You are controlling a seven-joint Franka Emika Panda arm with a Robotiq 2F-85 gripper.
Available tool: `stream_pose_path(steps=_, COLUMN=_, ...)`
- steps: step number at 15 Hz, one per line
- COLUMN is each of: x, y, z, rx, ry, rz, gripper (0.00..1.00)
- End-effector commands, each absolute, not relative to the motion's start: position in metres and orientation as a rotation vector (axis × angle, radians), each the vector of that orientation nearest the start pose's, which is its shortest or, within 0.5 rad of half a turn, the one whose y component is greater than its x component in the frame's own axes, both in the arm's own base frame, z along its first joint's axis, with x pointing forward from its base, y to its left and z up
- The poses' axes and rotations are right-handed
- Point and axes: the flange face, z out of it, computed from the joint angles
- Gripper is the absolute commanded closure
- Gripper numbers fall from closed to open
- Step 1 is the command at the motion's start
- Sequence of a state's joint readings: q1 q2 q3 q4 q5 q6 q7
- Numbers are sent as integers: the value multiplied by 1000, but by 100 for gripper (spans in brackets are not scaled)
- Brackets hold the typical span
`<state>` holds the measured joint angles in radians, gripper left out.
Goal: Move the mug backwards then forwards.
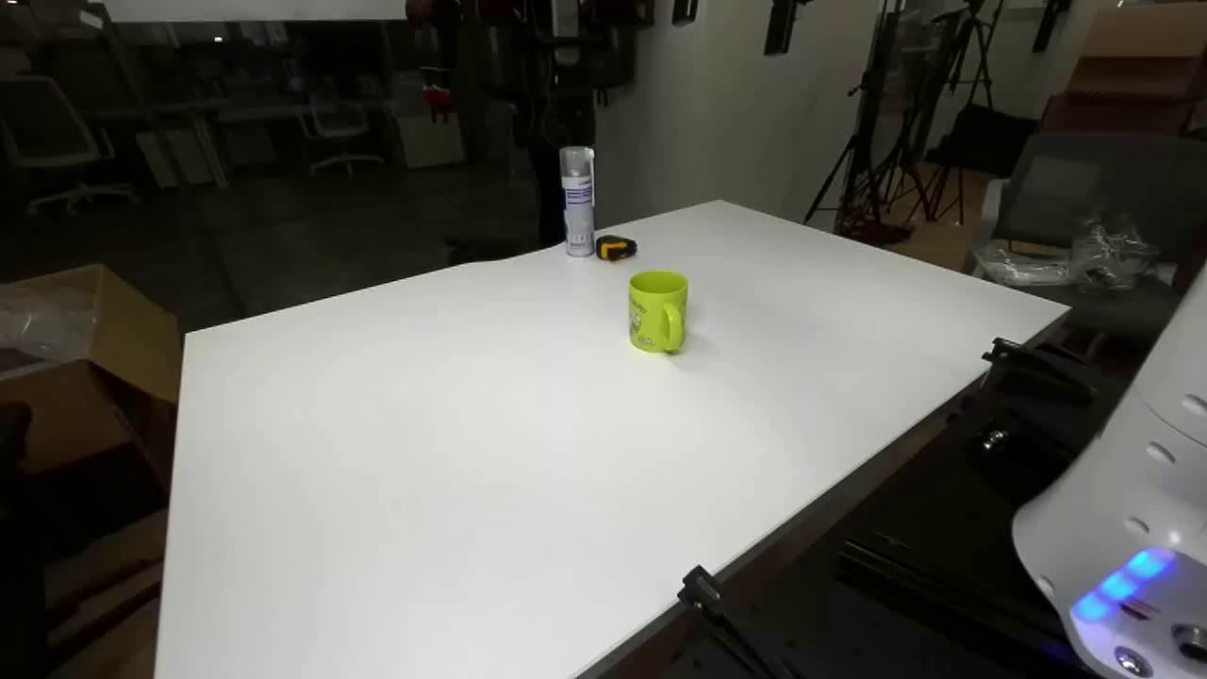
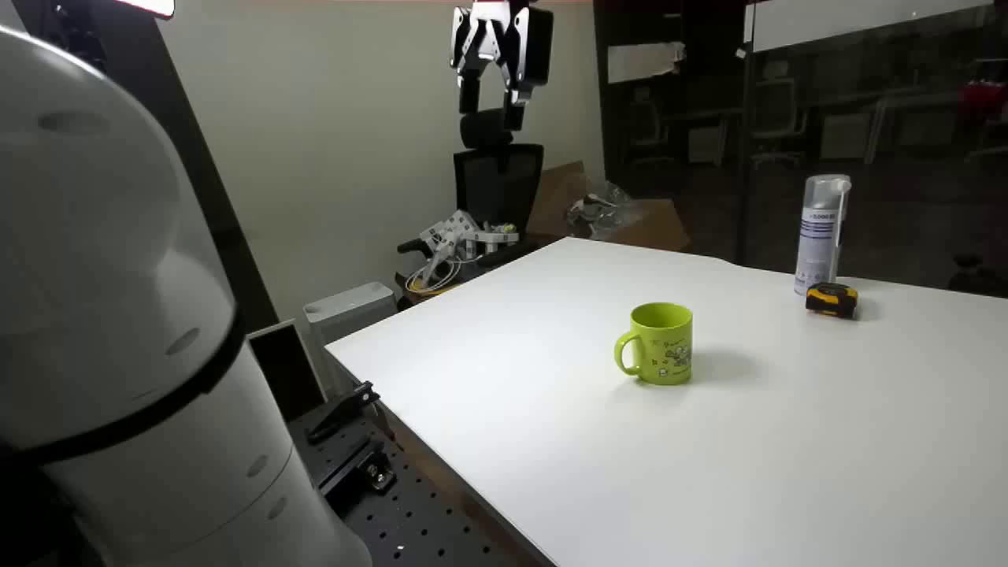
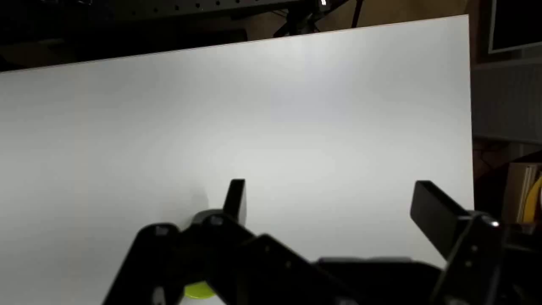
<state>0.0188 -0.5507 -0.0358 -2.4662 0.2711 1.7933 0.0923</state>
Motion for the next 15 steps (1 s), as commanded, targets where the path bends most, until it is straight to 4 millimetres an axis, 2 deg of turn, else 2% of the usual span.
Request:
stream_pose_path(steps=1, x=370, y=15, z=480, rx=-2850, ry=257, rz=192, gripper=0)
stream_pose_path(steps=14, x=370, y=15, z=480, rx=-2850, ry=257, rz=191, gripper=0)
stream_pose_path(steps=15, x=373, y=15, z=481, rx=-2881, ry=301, rz=138, gripper=0)
